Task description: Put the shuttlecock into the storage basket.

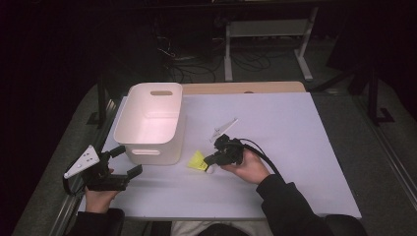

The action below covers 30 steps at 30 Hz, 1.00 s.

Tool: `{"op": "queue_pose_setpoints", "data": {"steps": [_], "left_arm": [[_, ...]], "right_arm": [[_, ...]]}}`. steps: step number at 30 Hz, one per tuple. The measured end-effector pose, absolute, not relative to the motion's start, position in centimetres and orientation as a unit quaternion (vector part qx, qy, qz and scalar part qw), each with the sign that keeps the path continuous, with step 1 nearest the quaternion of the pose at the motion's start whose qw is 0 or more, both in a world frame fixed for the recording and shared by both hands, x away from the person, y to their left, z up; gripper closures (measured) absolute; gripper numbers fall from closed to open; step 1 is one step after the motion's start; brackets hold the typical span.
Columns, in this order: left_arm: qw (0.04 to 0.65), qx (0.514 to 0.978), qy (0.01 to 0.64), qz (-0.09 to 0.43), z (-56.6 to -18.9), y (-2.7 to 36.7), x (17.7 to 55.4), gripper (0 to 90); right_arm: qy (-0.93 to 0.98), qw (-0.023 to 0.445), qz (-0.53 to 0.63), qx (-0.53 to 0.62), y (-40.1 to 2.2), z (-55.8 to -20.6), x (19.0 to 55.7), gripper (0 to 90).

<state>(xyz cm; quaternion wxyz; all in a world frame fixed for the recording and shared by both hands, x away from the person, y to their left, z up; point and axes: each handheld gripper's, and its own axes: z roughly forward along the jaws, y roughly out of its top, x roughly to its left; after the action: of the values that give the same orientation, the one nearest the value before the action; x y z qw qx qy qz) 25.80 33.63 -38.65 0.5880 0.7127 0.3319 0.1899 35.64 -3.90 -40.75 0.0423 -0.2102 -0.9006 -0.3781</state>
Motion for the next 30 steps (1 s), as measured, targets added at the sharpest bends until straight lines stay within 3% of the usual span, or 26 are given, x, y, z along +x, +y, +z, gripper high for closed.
{"op": "queue_pose_setpoints", "data": {"steps": [9,28,30], "left_arm": [[0.588,0.713,0.332,0.190,-38.6,33.6,25.8,0.0],[0.589,0.712,0.332,0.189,-38.6,33.6,25.8,0.0],[0.589,0.712,0.332,0.189,-38.6,33.6,25.8,0.0]], "right_arm": [[-0.904,0.042,-0.374,-0.202,-3.5,-40.8,35.0,87.2],[-0.910,0.020,-0.356,-0.214,-3.4,-39.9,34.5,58.3],[-0.913,0.014,-0.346,-0.215,-3.4,-39.5,34.5,51.5]]}}
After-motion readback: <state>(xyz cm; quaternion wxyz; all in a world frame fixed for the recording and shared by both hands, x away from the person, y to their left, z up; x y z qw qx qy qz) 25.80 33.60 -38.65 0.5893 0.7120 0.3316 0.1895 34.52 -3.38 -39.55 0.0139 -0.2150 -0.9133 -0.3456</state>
